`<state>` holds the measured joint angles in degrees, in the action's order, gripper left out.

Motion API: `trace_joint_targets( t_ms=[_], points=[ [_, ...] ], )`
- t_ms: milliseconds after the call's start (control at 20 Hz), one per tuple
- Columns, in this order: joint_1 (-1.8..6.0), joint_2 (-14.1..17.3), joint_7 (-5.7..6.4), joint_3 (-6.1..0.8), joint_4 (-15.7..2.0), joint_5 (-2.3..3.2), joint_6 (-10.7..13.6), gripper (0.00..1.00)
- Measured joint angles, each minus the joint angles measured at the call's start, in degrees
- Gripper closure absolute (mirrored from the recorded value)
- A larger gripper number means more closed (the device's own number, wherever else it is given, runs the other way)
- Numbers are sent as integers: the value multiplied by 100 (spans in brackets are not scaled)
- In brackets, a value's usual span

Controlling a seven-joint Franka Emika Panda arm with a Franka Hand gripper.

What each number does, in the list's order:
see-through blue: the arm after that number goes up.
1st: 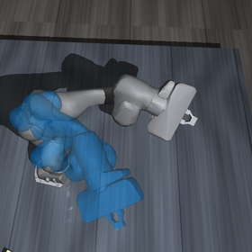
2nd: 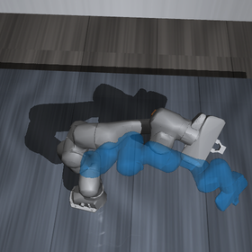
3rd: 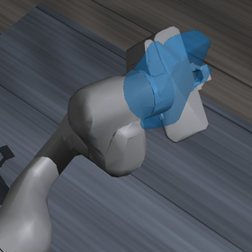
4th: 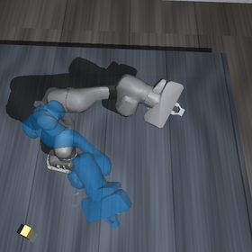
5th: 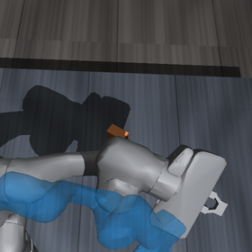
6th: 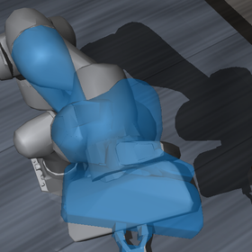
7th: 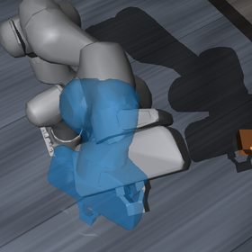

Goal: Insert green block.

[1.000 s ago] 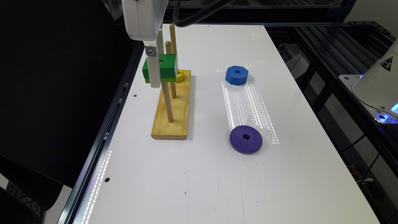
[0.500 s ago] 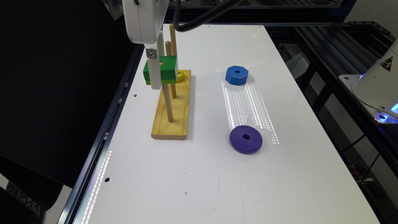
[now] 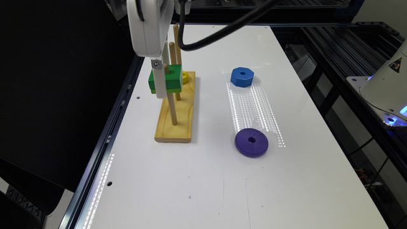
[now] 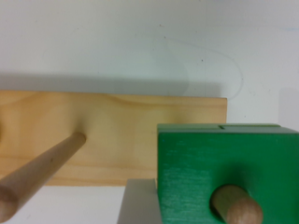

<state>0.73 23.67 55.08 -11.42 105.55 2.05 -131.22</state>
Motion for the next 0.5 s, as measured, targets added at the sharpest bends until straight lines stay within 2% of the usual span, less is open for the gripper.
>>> trace_joint_targets(
  t_ms=[500],
  points=[
    [-1,89,1,0,0,21,-54,100]
  ],
)
